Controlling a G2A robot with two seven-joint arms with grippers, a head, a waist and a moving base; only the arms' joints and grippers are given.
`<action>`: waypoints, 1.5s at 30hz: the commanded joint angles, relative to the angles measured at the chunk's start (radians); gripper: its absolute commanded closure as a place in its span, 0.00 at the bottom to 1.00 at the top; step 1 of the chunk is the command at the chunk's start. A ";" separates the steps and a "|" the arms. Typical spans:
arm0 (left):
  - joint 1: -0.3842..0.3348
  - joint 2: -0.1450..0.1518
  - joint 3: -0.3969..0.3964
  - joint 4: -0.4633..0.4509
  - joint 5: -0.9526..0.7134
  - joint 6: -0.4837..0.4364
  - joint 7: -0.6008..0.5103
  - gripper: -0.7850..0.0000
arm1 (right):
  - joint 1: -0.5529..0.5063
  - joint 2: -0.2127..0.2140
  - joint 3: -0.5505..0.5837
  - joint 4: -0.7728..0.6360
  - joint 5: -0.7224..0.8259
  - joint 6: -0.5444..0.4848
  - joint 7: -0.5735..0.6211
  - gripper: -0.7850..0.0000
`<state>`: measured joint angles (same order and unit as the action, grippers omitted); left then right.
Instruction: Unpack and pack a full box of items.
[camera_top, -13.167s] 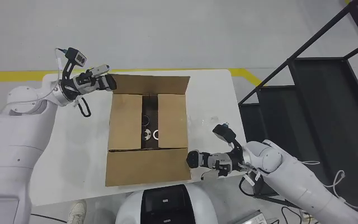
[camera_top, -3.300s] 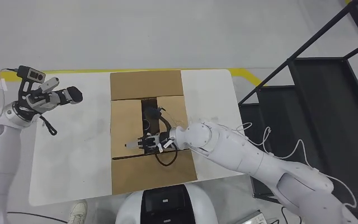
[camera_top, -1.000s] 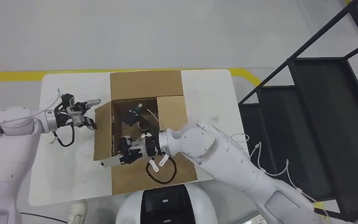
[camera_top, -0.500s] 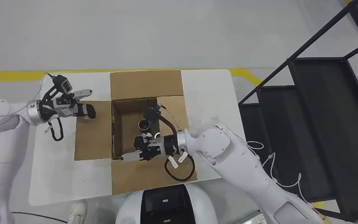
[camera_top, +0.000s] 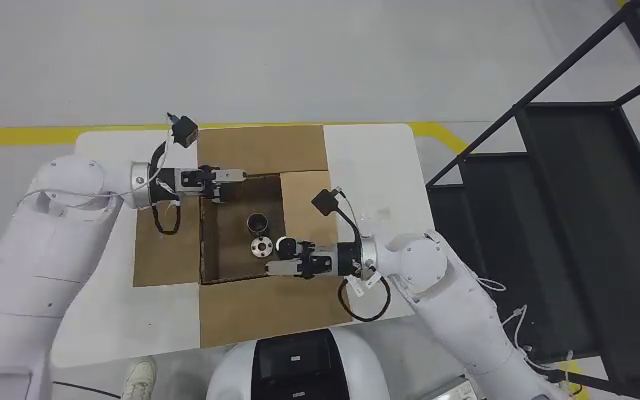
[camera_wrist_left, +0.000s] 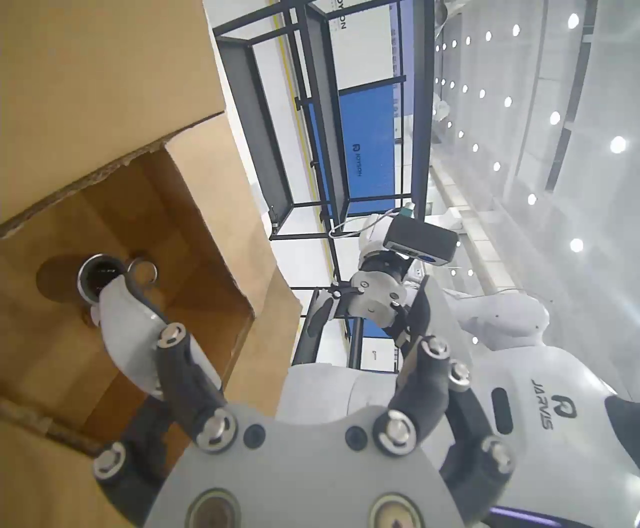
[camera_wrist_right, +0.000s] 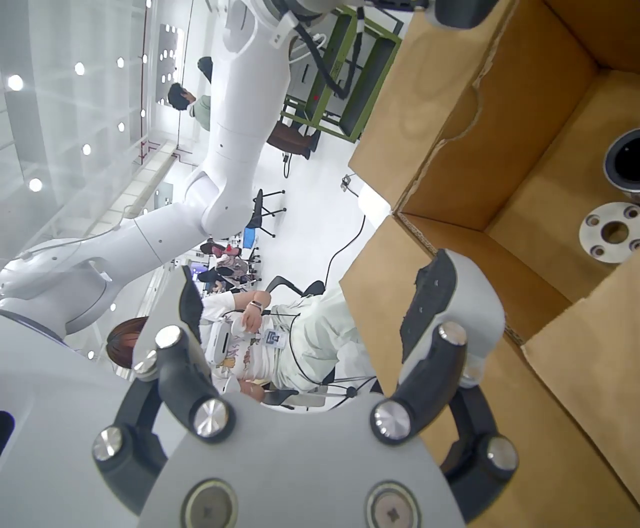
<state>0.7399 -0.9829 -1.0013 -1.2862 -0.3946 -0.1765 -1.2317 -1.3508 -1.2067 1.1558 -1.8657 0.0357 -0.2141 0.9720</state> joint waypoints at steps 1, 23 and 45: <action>-0.022 -0.021 0.058 0.041 0.007 -0.021 0.043 0.00 | -0.021 0.005 0.017 -0.010 0.005 -0.006 0.002 0.00; -0.207 -0.254 0.391 0.441 -0.008 -0.222 0.200 0.00 | -0.106 0.038 0.068 -0.076 0.013 -0.049 0.002 0.00; -0.226 -0.327 0.371 0.370 -0.180 -0.247 0.059 0.00 | -0.158 0.065 0.064 -0.182 -0.079 -0.045 -0.008 0.00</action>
<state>0.5154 -1.3064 -0.6326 -0.9150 -0.5722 -0.4245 -1.1707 -1.5067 -1.1427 1.2187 -2.0428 -0.0260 -0.2770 0.9727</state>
